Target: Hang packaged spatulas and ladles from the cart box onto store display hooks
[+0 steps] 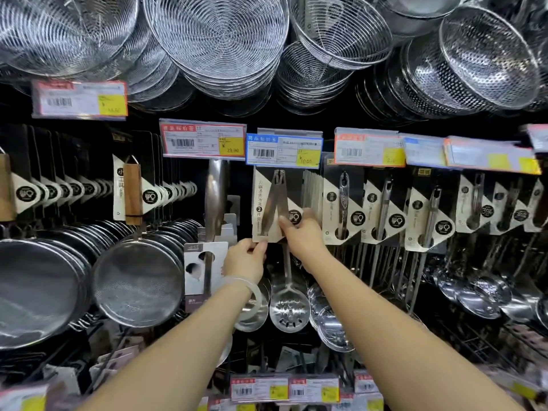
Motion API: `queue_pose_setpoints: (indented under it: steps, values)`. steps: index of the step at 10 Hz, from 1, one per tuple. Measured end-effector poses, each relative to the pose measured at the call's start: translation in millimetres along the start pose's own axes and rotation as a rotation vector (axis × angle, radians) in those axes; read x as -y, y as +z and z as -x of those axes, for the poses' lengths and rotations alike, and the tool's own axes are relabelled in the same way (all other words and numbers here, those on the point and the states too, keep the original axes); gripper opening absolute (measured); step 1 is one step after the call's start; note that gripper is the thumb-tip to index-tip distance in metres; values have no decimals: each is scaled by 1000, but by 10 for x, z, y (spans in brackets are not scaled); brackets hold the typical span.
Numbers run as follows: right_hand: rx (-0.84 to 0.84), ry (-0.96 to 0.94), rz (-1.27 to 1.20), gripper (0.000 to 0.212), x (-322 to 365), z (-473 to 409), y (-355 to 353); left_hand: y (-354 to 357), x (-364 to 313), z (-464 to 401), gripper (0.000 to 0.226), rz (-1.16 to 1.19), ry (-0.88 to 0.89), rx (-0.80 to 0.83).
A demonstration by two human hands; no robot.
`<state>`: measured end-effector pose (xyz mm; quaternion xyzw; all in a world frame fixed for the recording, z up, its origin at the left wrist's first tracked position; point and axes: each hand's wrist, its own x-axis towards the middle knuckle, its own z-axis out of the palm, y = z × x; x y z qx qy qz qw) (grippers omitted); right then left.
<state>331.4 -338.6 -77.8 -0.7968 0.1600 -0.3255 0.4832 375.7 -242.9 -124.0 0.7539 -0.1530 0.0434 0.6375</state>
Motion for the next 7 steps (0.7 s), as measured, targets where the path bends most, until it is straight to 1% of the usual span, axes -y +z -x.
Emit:
queue_pose_setpoints:
  steps: [3, 5, 6, 7]
  values:
    - [-6, 20, 32, 38, 30, 27, -22, 65, 50, -63, 20, 7, 0, 19]
    - [-21, 68, 3, 35, 50, 134, -18, 29, 98, 58, 28, -52, -28, 23]
    - [1, 120, 54, 45, 79, 230, -51, 21, 84, 231, 33, -106, -1, 47]
    - [60, 110, 104, 57, -13, 509, -95, 24, 177, 443, 49, -201, 94, 33]
